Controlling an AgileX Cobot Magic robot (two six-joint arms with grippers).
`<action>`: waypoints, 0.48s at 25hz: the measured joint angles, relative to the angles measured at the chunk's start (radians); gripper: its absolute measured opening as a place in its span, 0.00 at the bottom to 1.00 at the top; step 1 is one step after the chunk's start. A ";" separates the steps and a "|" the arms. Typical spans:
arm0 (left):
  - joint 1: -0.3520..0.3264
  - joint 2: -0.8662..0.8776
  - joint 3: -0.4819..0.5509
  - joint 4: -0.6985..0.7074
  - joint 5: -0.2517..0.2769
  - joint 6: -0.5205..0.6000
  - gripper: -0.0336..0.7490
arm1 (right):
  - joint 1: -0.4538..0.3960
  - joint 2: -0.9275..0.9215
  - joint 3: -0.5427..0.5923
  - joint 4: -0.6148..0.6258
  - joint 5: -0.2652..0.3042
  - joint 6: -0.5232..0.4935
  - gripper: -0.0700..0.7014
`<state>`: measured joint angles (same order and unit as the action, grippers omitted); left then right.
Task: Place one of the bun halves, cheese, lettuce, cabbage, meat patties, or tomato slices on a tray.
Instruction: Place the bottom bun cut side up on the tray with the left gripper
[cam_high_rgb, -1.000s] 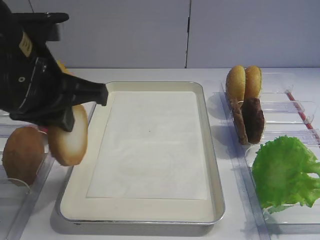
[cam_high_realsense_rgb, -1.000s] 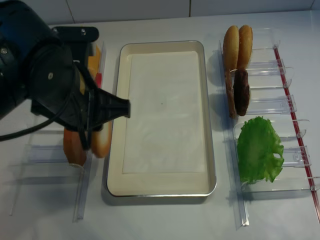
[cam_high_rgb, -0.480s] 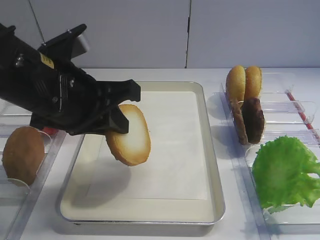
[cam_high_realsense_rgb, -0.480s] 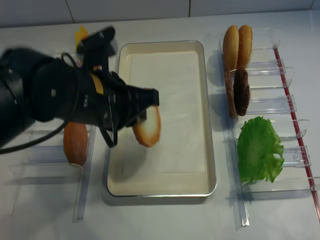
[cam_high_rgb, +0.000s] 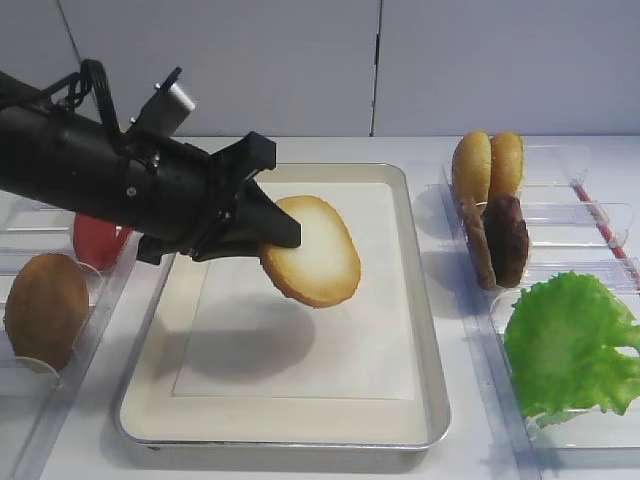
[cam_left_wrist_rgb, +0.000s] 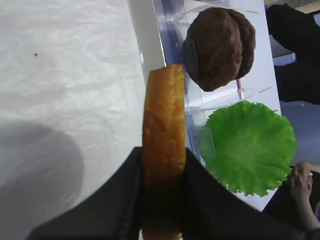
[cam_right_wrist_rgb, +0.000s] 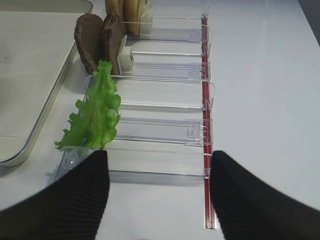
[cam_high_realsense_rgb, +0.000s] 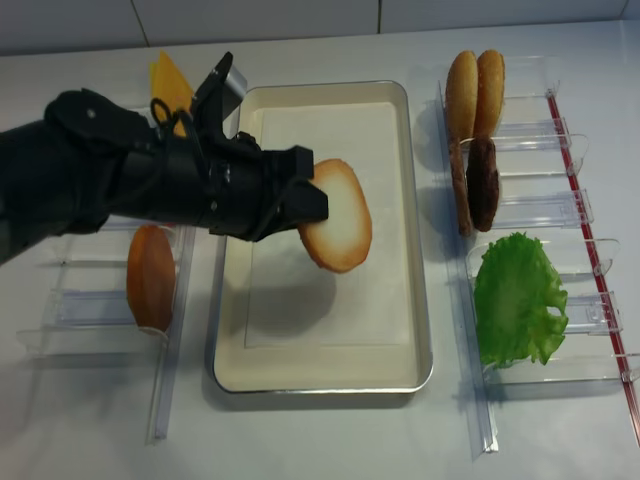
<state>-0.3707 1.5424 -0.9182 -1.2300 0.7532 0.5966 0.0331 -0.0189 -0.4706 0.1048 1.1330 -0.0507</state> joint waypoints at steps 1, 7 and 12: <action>0.006 0.015 0.004 -0.012 0.007 0.015 0.23 | 0.000 0.000 0.000 0.000 0.000 0.000 0.68; 0.008 0.054 0.023 -0.020 0.020 0.060 0.23 | 0.000 0.000 0.000 0.000 0.000 0.000 0.67; 0.008 0.101 0.023 -0.020 0.051 0.111 0.22 | 0.000 0.000 0.000 0.000 0.000 0.000 0.67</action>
<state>-0.3628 1.6433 -0.8954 -1.2504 0.8042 0.7077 0.0331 -0.0189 -0.4706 0.1048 1.1330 -0.0507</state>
